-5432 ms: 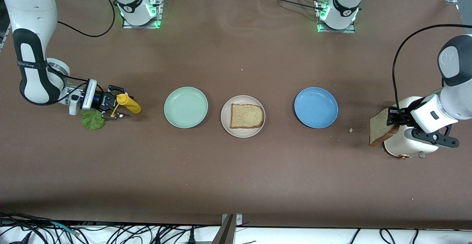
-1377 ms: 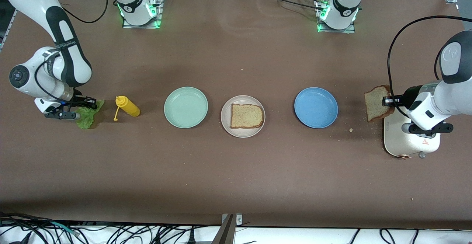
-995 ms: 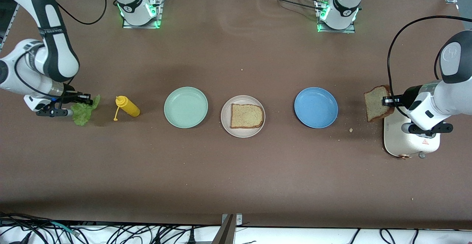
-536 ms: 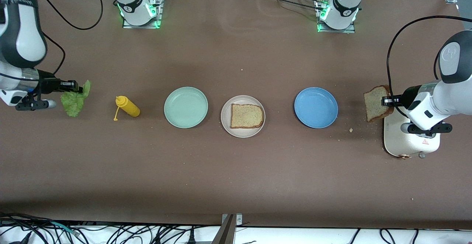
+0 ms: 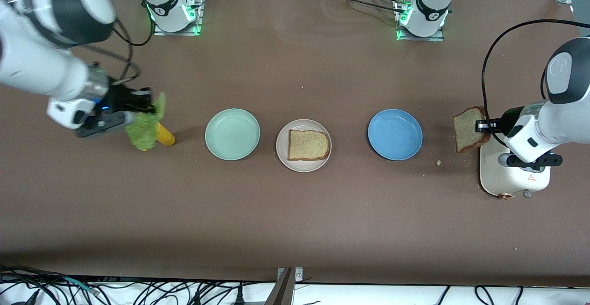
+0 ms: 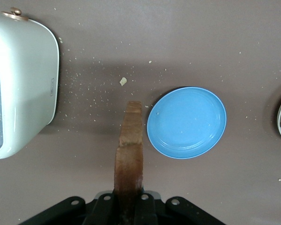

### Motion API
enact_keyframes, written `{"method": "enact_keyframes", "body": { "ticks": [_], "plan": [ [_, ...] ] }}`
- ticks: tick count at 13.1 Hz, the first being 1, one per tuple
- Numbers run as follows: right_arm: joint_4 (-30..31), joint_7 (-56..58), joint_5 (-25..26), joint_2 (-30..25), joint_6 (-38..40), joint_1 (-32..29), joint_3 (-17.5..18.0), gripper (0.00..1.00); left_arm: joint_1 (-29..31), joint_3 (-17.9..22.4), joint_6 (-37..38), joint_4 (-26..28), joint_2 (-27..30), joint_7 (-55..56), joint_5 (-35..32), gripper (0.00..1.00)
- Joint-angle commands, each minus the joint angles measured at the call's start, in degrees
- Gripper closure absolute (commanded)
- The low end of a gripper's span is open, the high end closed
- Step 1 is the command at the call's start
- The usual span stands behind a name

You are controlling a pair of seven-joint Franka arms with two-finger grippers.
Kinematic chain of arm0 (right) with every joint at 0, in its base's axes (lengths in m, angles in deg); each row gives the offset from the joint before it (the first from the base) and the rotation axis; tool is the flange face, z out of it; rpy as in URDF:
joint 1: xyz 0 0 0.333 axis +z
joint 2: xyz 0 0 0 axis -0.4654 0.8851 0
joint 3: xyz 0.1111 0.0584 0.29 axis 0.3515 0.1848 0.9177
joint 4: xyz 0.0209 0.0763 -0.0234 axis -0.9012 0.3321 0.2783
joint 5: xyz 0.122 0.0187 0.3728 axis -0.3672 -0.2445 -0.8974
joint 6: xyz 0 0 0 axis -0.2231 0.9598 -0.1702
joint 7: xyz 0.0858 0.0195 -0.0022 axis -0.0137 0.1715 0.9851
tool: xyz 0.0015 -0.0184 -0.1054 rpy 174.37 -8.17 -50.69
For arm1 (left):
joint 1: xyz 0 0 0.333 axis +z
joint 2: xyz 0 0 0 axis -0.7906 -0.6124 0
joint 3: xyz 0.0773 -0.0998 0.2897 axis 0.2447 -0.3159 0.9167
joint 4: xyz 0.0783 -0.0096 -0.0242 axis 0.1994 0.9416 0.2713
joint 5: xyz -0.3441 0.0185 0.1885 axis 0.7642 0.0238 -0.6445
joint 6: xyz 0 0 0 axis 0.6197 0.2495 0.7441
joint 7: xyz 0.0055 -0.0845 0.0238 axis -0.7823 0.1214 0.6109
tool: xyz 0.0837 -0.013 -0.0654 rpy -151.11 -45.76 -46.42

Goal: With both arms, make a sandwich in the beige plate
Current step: 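Carry the lettuce with the right gripper onto the bread on the beige plate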

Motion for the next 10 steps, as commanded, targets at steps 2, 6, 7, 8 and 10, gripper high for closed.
{"method": "enact_keyframes", "body": {
  "ticks": [2, 6, 7, 8, 10],
  "plan": [
    [-1.37, -13.71, 2.82, 3.85, -9.40, 4.83, 5.34, 1.00, -0.66, 0.08, 0.43, -0.50, -0.18, 0.85, -1.32, 1.00],
    [-1.98, -37.24, 2.38, 12.10, -20.55, 13.28, 5.69, 1.00, -0.66, -0.01, 0.43, -0.58, -0.19, 0.85, -1.32, 1.00],
    [-2.77, -43.66, 2.73, 14.47, -22.84, 14.16, 6.39, 1.00, -0.66, -0.01, 0.43, -0.58, -0.19, 0.85, -1.32, 1.00],
    [-4.34, -48.34, 2.73, 17.37, -24.17, 14.69, 7.61, 1.00, -0.66, -0.01, 0.43, -0.58, -0.19, 0.85, -1.32, 1.00],
    [-9.86, -56.26, 3.08, 23.69, -26.80, 17.50, 7.80, 1.00, -0.66, -0.01, 0.43, -0.58, -0.19, 0.85, -1.32, 1.00]
  ]
}}
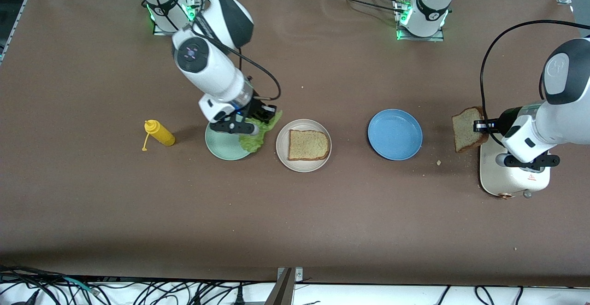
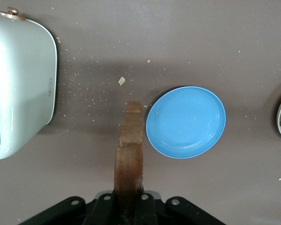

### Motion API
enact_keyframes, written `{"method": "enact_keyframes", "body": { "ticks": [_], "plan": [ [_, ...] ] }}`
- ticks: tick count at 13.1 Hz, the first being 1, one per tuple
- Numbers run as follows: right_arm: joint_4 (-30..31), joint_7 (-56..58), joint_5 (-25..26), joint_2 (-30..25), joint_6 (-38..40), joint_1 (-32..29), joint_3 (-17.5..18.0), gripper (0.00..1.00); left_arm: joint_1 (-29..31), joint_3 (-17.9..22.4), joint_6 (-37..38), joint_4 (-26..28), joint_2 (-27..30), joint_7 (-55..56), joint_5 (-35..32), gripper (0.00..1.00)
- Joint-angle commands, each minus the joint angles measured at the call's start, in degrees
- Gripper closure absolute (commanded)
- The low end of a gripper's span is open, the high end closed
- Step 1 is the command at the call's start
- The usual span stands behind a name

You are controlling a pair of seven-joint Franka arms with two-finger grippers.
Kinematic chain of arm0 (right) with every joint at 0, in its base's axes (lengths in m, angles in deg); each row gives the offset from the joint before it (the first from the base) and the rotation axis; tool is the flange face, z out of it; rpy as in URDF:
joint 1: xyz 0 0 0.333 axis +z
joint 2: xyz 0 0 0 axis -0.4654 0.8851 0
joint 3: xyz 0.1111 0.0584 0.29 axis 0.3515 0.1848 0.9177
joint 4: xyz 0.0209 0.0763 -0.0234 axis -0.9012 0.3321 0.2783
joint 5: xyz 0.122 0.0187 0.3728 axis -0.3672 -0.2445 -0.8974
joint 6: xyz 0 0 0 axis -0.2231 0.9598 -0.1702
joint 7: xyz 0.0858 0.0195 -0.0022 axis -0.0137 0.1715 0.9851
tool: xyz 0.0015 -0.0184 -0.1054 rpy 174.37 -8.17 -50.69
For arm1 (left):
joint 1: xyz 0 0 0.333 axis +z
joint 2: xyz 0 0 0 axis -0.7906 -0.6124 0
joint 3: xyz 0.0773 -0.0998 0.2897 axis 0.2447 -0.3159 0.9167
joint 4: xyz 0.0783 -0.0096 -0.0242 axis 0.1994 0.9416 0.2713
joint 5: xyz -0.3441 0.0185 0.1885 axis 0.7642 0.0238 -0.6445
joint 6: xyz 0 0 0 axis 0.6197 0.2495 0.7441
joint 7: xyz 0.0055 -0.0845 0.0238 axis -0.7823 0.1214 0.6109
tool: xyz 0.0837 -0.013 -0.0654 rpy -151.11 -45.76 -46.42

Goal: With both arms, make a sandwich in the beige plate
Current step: 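Carry the lettuce with the right gripper onto the bread on the beige plate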

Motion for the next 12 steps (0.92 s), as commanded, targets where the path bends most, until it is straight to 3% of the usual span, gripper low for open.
{"method": "enact_keyframes", "body": {
  "ticks": [1, 3, 6, 9, 12],
  "plan": [
    [-10.90, -11.18, 1.90, 9.62, -2.21, 2.94, 0.66, 1.00, -0.51, 0.05, 0.42, -0.61, -0.03, 0.85, -1.32, 1.00],
    [-15.05, -17.87, 2.61, 14.90, -3.97, 4.79, 0.48, 1.00, -0.86, 0.05, 0.42, -0.61, -0.03, 0.85, -1.32, 1.00],
    [-15.15, -26.31, 2.43, 18.61, -9.06, 5.50, 0.66, 1.00, -1.65, -0.04, 0.42, -0.61, -0.65, 0.85, -0.62, 1.00],
    [-15.15, -28.00, 2.52, 20.81, -9.34, 6.03, 0.66, 1.00, -2.88, -0.13, 0.43, -0.70, -1.09, 0.85, -0.09, 1.00],
    [-15.24, -28.18, 2.08, 22.21, -13.54, 6.12, 0.66, 1.00, -2.36, -0.22, 0.51, -0.79, -2.32, 0.50, 8.67, 1.00]
  ]
}}
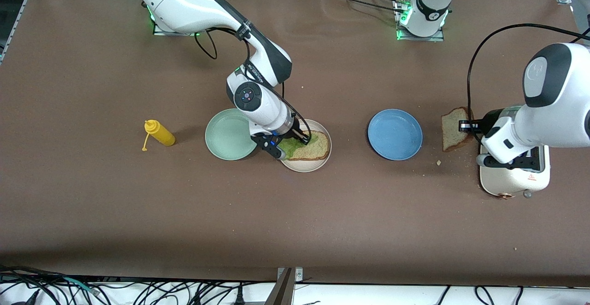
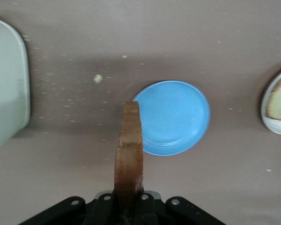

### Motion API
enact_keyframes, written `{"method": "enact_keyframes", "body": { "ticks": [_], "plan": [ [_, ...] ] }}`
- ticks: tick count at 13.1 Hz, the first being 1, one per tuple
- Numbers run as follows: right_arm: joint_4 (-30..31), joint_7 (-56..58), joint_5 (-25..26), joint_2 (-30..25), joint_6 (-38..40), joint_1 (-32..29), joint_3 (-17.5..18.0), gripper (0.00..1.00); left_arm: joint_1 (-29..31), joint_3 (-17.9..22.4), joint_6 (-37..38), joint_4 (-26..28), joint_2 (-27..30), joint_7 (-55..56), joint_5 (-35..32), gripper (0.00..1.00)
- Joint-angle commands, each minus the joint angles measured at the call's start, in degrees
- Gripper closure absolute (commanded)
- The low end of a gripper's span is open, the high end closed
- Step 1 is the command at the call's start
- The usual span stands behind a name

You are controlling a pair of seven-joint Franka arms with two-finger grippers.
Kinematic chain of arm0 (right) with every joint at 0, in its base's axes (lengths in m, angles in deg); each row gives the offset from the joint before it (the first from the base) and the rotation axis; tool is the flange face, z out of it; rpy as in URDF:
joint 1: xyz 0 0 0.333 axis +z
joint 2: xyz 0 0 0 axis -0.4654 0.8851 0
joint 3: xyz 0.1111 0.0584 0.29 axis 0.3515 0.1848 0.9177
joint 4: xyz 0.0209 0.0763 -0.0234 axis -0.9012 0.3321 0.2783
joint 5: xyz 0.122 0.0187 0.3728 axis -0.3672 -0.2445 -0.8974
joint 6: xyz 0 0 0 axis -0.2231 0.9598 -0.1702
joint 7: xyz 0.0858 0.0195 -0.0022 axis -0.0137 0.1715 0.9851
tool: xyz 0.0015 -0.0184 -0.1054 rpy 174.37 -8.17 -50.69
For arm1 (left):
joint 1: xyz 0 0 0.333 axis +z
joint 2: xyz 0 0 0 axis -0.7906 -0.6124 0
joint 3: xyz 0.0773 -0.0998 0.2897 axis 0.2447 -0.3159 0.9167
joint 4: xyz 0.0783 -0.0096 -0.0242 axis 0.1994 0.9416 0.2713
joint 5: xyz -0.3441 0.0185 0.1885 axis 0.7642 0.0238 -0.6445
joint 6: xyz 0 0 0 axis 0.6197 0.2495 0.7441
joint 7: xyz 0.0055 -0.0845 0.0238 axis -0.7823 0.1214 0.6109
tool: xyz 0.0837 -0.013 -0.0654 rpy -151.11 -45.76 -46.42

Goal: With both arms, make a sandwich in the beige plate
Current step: 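Carry the lettuce with the right gripper onto the bread on the beige plate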

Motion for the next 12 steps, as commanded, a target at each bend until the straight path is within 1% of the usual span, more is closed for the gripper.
{"method": "enact_keyframes", "body": {
  "ticks": [1, 4, 5, 6, 7, 8, 9, 12],
  "plan": [
    [-2.40, -2.81, 0.85, 2.51, -2.54, 0.23, 0.46, 1.00, 0.42, 0.22, 0.51, -0.78, -1.16, 0.33, 6.67, 1.00],
    [-1.87, -3.17, 0.85, 2.69, -2.54, 0.31, 0.46, 1.00, 0.59, 0.22, 0.51, -0.87, -3.53, -0.02, 16.94, 1.00],
    [-2.05, -3.34, 0.68, 3.21, -2.71, 0.31, 0.64, 0.95, 0.59, 0.22, 0.51, -0.96, -4.32, -0.02, 19.07, 1.00],
    [-2.14, -3.78, 0.67, 3.39, -2.72, 0.31, 0.73, 0.81, 0.59, 0.22, 0.51, -0.96, -4.93, -0.11, 20.74, 1.00],
    [-2.14, -4.13, 0.67, 3.39, -2.72, 0.31, 0.81, 0.72, 0.59, 0.22, 0.51, -1.04, -5.55, -0.11, 23.02, 1.00],
    [-2.14, -4.40, 0.67, 3.39, -2.72, 0.31, 0.82, 0.35, 0.59, 0.22, 0.51, -0.96, -5.64, -0.20, 24.87, 1.00],
    [-2.22, -5.44, 0.85, 3.30, -2.72, 0.31, 0.82, 0.00, 0.59, 0.22, 0.51, -0.96, -5.73, -1.16, 25.76, 1.00],
    [-2.40, -6.33, 0.68, 2.25, -2.10, 0.31, 0.82, 0.00, 1.38, 0.22, 0.78, -0.52, -7.04, -7.55, 31.55, 1.00]
  ]
}}
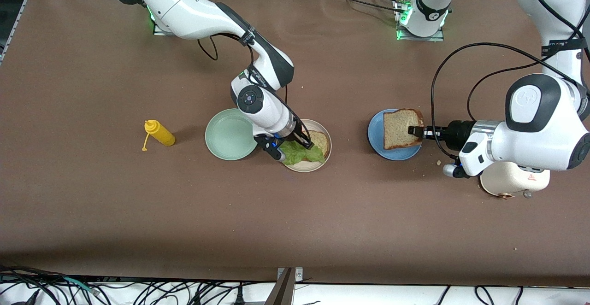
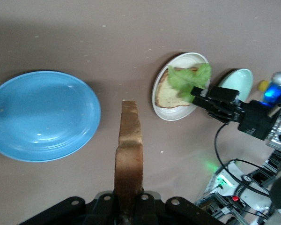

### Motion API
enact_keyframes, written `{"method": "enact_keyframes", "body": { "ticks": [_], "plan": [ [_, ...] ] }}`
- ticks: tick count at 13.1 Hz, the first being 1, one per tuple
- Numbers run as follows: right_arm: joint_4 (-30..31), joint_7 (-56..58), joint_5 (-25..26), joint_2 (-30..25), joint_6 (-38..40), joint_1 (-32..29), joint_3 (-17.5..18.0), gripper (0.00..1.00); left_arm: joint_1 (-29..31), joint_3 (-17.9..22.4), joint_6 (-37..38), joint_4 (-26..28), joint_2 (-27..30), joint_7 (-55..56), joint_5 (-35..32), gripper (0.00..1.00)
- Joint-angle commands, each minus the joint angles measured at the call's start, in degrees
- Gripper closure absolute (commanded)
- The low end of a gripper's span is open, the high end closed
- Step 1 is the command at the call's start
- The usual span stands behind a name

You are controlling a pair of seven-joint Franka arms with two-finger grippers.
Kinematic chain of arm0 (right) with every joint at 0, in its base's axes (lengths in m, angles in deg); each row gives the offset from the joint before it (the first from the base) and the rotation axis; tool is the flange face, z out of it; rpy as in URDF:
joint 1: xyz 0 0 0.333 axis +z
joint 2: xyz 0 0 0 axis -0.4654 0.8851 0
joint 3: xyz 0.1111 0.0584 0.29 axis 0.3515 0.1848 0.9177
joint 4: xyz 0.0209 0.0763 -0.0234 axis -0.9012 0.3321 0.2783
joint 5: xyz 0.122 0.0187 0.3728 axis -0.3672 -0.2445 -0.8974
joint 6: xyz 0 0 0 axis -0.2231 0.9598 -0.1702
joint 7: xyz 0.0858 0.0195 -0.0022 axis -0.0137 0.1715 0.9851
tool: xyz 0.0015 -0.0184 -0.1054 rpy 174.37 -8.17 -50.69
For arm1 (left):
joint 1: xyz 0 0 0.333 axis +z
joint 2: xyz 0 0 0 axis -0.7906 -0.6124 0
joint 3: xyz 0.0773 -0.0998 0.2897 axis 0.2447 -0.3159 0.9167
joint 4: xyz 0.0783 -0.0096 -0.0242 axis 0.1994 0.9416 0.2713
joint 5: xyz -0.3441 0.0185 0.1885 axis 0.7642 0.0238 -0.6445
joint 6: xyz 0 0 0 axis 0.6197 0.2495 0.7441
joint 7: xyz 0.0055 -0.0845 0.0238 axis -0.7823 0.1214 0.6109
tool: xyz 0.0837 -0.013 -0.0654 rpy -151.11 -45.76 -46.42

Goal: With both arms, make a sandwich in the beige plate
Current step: 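Release the lettuce and withdraw the right gripper while the left gripper brings bread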

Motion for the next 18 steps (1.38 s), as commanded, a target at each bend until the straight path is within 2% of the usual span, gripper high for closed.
{"method": "enact_keyframes", "body": {
  "ticks": [1, 5, 10, 13, 16, 18],
  "plan": [
    [-1.50, -2.27, 0.50, -1.60, 2.00, -0.18, 0.44, 0.00, 1.04, -0.01, 0.90, -0.52, -2.30, -7.63, 6.58, 1.00],
    [-0.97, 2.53, 0.85, -11.87, 19.02, -4.38, 0.26, 0.00, -0.01, -0.19, 0.81, -0.25, -6.79, -18.55, 15.64, 1.00],
    [1.31, 23.09, 0.76, -25.32, 43.28, -15.71, -0.35, 0.00, -1.67, -0.28, -2.16, 0.79, -9.35, -21.38, 27.33, 1.00],
    [4.82, 32.40, 1.03, -31.22, 48.06, -21.34, -5.60, 0.00, -5.18, -0.28, -8.40, 3.78, -9.43, -22.87, 33.04, 1.00],
    [8.42, 53.57, 1.03, -34.39, 48.25, -23.81, -14.04, 0.00, -8.53, -0.28, -14.37, 6.76, -9.43, -25.23, 38.04, 1.00],
    [11.84, 61.41, 2.34, -36.06, 47.29, -25.48, -16.78, 0.00, -11.07, -0.28, -17.46, 8.79, -9.52, -29.44, 40.09, 1.00]
  ]
}}
